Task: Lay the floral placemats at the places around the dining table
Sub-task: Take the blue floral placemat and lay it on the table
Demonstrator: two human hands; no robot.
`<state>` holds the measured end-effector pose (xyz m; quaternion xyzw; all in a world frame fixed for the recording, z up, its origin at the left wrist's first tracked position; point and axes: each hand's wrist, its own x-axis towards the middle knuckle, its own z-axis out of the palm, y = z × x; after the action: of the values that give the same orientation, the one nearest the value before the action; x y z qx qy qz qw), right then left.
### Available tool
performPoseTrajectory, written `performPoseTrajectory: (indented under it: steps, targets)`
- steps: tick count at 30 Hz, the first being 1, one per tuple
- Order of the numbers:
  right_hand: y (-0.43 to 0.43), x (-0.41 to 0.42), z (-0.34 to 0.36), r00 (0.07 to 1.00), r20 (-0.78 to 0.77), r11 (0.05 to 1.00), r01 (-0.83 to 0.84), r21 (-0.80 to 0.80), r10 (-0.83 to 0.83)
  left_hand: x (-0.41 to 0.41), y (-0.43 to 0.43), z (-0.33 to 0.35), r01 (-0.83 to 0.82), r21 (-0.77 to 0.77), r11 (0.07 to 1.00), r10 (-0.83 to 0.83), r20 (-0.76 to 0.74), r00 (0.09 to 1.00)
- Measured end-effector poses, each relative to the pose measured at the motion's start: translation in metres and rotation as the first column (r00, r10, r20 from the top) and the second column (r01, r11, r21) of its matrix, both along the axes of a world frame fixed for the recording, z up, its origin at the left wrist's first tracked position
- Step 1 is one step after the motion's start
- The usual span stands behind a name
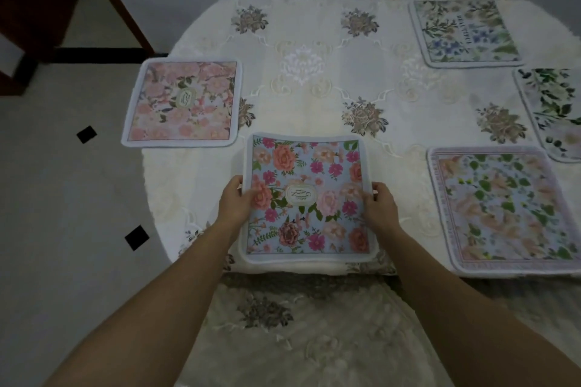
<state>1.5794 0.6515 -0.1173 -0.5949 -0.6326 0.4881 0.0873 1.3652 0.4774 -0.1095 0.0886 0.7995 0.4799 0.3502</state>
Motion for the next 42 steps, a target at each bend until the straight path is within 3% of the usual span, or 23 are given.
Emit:
performPoseTrajectory:
  steps: [4, 10, 26, 29, 31, 33, 35, 38, 42]
  targets:
    - [-0.007, 0.001, -0.011, 0.999, 0.009, 0.999, 0.036, -0.038, -0.036, -0.002, -0.008, -0.012, -0.076, -0.01, 0.997, 0.076, 0.069, 0.995]
    - [-0.015, -0.001, -0.016, 0.998, 0.011, 0.998, 0.067, -0.013, -0.067, -0.006, -0.014, -0.023, -0.11, -0.069, 0.992, 0.113, 0.048, 0.992]
    - [-0.016, 0.0, -0.015, 0.997, 0.034, 0.997, 0.068, -0.034, -0.067, 0.003, -0.012, -0.016, -0.139, -0.235, 0.962, 0.082, -0.233, 0.969]
    - [-0.016, -0.001, -0.017, 0.991, 0.13, 0.999, 0.005, 0.039, -0.01, 0.004, -0.015, -0.017, -0.122, -0.234, 0.965, 0.048, -0.3, 0.953]
    - [-0.02, 0.001, -0.019, 0.95, 0.306, 0.963, -0.132, 0.234, 0.056, 0.004, -0.017, -0.022, -0.054, -0.312, 0.949, -0.092, -0.435, 0.896]
    - [-0.027, 0.001, -0.022, 0.884, 0.451, 0.821, -0.345, 0.455, 0.121, 0.008, -0.014, -0.025, 0.015, -0.394, 0.919, -0.264, -0.587, 0.765]
    - [-0.033, -0.01, -0.029, 0.849, 0.469, 0.667, -0.497, 0.555, 0.242, 0.017, -0.003, -0.029, 0.154, -0.369, 0.917, -0.381, -0.692, 0.613]
    - [-0.05, -0.044, -0.047, 0.775, 0.471, 0.555, -0.631, 0.542, 0.42, 0.032, 0.017, -0.051, 0.391, -0.46, 0.797, -0.6, -0.674, 0.43]
    - [-0.064, -0.064, -0.069, 0.664, 0.507, 0.488, -0.748, 0.451, 0.549, 0.035, 0.02, -0.081, 0.437, -0.654, 0.618, -0.781, -0.578, 0.239]
